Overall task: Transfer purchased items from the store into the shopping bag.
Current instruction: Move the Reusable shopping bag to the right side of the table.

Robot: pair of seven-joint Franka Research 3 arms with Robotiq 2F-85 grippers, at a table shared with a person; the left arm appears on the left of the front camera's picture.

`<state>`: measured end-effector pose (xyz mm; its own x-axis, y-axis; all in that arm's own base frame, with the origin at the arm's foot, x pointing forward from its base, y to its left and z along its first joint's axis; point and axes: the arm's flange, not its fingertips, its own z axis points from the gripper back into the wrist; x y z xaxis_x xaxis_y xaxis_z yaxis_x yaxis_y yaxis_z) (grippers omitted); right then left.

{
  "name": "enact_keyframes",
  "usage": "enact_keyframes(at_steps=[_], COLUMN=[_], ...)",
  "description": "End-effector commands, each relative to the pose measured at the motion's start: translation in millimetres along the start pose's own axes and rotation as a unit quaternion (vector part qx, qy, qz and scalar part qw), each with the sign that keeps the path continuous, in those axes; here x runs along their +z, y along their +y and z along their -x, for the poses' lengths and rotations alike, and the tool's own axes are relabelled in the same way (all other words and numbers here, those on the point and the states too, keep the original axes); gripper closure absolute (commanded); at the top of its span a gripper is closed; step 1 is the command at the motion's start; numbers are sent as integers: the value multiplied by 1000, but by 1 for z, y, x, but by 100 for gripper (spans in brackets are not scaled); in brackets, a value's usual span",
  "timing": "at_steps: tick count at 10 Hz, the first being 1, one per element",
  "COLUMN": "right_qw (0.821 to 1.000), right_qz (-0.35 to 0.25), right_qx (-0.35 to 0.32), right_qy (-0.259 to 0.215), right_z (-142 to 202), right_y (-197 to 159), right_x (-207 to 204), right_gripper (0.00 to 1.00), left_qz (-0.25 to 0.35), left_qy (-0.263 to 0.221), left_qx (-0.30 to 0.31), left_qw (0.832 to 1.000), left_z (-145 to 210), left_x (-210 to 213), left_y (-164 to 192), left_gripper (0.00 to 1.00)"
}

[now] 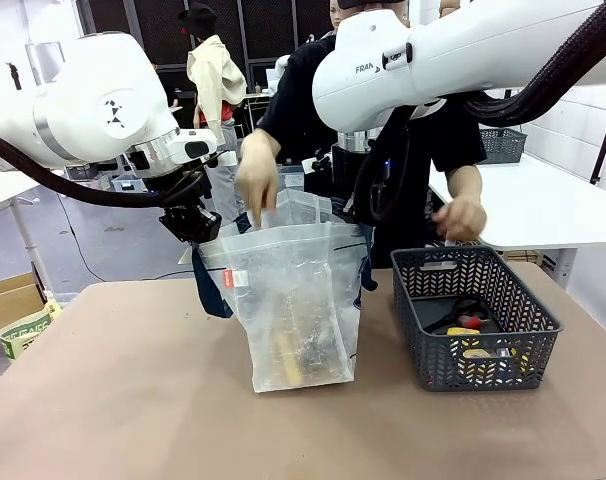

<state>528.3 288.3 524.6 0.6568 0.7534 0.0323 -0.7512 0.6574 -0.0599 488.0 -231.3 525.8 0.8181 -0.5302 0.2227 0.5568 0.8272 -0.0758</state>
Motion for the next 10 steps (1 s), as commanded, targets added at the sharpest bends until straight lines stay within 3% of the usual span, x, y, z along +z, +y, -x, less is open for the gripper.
enact_keyframes(at_steps=[1, 10], right_qw=[1000, 1000], right_qz=[1, 1], right_qx=[-2, -2], right_qy=[0, 0], right_z=[1, 1], right_y=[-2, -2], right_x=[0, 0], right_gripper=[100, 100], left_qz=[-2, -2], left_qy=[4, 4], left_qx=[5, 5], left_qw=[1000, 1000], left_z=[2, 2], left_x=[0, 0], left_y=[2, 2], left_gripper=[100, 100])
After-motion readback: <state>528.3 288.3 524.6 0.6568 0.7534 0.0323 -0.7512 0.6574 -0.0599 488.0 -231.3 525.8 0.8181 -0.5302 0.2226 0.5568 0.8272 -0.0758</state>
